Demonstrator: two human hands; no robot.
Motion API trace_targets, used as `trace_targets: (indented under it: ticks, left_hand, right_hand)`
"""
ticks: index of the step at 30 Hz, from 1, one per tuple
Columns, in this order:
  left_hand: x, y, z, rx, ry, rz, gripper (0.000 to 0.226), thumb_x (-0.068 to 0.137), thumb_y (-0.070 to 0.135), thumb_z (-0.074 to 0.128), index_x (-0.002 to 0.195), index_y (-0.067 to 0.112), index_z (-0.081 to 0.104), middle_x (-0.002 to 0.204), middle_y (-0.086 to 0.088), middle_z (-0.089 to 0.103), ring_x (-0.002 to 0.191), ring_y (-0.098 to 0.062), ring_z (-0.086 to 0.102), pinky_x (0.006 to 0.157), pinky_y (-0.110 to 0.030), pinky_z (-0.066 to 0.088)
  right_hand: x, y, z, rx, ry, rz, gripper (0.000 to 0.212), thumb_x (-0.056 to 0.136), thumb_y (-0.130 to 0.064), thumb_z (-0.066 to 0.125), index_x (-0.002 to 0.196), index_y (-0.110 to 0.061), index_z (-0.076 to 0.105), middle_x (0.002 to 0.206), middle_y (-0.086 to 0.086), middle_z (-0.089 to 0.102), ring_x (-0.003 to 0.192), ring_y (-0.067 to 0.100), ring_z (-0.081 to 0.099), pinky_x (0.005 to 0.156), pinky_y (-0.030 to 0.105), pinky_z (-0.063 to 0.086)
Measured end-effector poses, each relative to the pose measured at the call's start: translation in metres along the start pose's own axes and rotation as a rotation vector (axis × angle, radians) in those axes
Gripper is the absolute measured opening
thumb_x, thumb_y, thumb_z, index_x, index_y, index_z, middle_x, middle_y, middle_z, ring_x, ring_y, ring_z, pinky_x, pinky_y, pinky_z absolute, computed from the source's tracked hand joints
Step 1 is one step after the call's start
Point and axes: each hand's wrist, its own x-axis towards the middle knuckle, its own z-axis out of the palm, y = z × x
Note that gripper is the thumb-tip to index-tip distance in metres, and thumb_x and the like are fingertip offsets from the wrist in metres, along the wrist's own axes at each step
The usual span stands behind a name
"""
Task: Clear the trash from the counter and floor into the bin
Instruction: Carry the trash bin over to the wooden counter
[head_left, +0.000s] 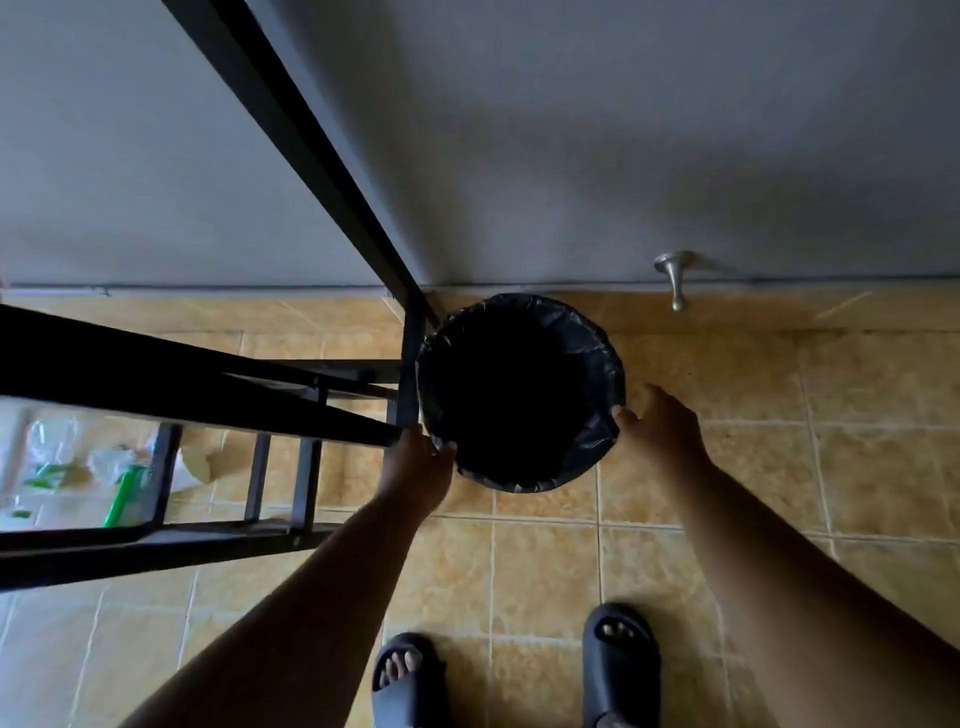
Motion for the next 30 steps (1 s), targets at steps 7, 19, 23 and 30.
trace_targets:
  ticks: [7,19,23,30]
  left_hand:
    - [0.077,-0.032,0.049,-0.049,0.011,-0.052,0.039,0.093,0.02,0.059,0.131,0.012,0.053,0.103,-0.011,0.066,0.071,-0.016,0.058,0.049,-0.024,0.04]
    - [-0.011,-0.008,-0.014,-0.083,-0.074,-0.041,0.044,0.076,0.009,0.071,0.118,0.01,0.057,0.096,-0.01,0.071,0.083,-0.024,0.07,0.062,-0.036,0.061]
    - [-0.107,0.03,-0.073,-0.236,-0.102,-0.033,0.05,0.075,0.016,0.064,0.124,0.014,0.054,0.097,-0.014,0.07,0.078,-0.025,0.069,0.052,-0.027,0.052]
    - [-0.292,0.079,-0.173,-0.28,-0.043,0.052,0.035,0.08,0.025,0.064,0.11,0.014,0.05,0.098,-0.006,0.062,0.089,-0.026,0.065,0.055,-0.03,0.049]
  right_hand:
    - [0.063,0.04,0.069,0.0,0.03,0.042,0.029,0.096,-0.018,0.047,0.121,-0.007,0.056,0.116,0.019,0.063,0.101,0.036,0.059,0.071,0.03,0.039]
    - [-0.034,0.035,-0.027,0.105,0.092,0.003,0.022,0.095,-0.021,0.046,0.107,-0.008,0.059,0.098,0.016,0.067,0.081,0.034,0.06,0.052,0.028,0.034]
    - [-0.114,0.004,-0.114,0.093,0.08,-0.024,0.02,0.094,-0.019,0.046,0.106,-0.008,0.059,0.098,0.015,0.067,0.084,0.036,0.06,0.063,0.034,0.038]
    - [-0.257,-0.045,-0.249,0.085,0.078,-0.096,0.021,0.092,-0.019,0.051,0.107,-0.009,0.061,0.097,0.014,0.067,0.078,0.03,0.057,0.058,0.033,0.038]
